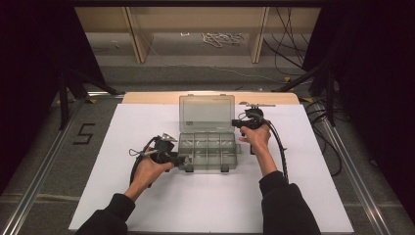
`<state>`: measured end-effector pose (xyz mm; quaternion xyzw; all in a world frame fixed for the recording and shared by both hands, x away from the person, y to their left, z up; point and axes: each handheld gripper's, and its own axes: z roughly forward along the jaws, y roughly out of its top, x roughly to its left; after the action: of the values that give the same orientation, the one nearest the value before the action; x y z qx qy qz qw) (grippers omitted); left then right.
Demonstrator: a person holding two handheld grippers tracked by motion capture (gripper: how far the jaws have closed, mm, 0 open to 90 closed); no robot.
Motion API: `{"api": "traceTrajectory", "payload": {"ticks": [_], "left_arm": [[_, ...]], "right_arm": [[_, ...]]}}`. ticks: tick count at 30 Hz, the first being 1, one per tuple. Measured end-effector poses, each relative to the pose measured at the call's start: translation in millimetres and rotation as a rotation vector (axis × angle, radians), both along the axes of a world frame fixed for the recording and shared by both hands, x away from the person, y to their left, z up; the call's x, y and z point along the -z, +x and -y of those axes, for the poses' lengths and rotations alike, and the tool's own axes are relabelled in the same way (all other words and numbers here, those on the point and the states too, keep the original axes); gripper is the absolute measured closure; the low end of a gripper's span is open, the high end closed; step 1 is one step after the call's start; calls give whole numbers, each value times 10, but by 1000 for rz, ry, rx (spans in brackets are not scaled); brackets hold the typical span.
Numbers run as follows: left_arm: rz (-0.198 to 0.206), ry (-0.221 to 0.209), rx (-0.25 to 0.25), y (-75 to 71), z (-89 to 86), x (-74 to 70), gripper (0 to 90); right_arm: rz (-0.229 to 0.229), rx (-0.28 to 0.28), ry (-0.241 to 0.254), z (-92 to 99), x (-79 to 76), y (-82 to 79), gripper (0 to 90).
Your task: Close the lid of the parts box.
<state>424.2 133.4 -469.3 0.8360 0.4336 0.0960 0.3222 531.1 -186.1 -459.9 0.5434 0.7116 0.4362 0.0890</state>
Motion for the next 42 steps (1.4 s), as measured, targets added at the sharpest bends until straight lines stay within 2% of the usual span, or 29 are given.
{"api": "traceTrajectory", "payload": {"ticks": [4, 5, 6, 9, 10, 11, 13, 15, 16, 17, 19, 22, 30, 31, 32, 34, 35, 36, 38, 41, 42], "left_arm": [[2, 6, 3, -1, -1, -2, 619], [1, 3, 1, -1, 0, -1, 619], [1, -1, -1, 0, 0, 0, 619], [-3, -1, 2, 0, -2, -2, 620], [1, -1, 0, 0, 0, 0, 620], [2, -1, -1, -1, 1, 0, 620], [7, 4, 1, -5, 4, 0, 619], [15, 21, 18, -6, -1, -6, 616], [14, 18, 14, -7, 2, -5, 617], [14, 14, 11, -7, 3, -3, 618], [7, 15, 16, -6, -3, -8, 618], [14, 16, 15, -8, 0, -5, 616], [20, 13, 14, -11, 0, -3, 617], [18, 14, 15, -9, -2, -4, 617], [18, 12, 13, -10, 0, -3, 617], [23, 11, 12, -12, 1, -1, 617], [23, 15, 15, -11, 0, -3, 617], [46, 7, 3, -17, 10, 12, 616], [29, 17, 20, -12, 0, -2, 614], [32, 13, 17, -14, 2, 1, 614], [34, 14, 15, -16, 3, 1, 614]], "right_arm": [[67, -9, -17, 7, 36, -39, 851], [65, -7, -12, 4, 31, -61, 851], [88, -12, -21, 5, 41, -68, 852], [110, -5, -31, -1, 52, -106, 852], [131, 0, -42, -7, 67, -109, 853], [127, 5, -44, -8, 61, -130, 853], [156, 3, -29, -17, 79, -148, 853], [180, 0, -36, -17, 89, -165, 854], [176, 1, -38, -14, 88, -175, 853], [195, 3, -47, -11, 100, -176, 853], [203, -3, -39, -12, 108, -199, 853], [243, -19, -62, -5, 121, -212, 853], [298, -13, -70, -16, 161, -268, 853], [294, -5, -77, -18, 155, -286, 854], [316, -10, -71, -17, 168, -286, 853], [319, -6, -70, -26, 173, -308, 854], [340, -7, -77, -23, 185, -304, 854], [342, -7, -80, -22, 187, -310, 854], [355, -7, -82, -25, 191, -326, 854], [378, -8, -90, -30, 204, -348, 854], [363, -3, -69, -38, 206, -364, 854]]}}
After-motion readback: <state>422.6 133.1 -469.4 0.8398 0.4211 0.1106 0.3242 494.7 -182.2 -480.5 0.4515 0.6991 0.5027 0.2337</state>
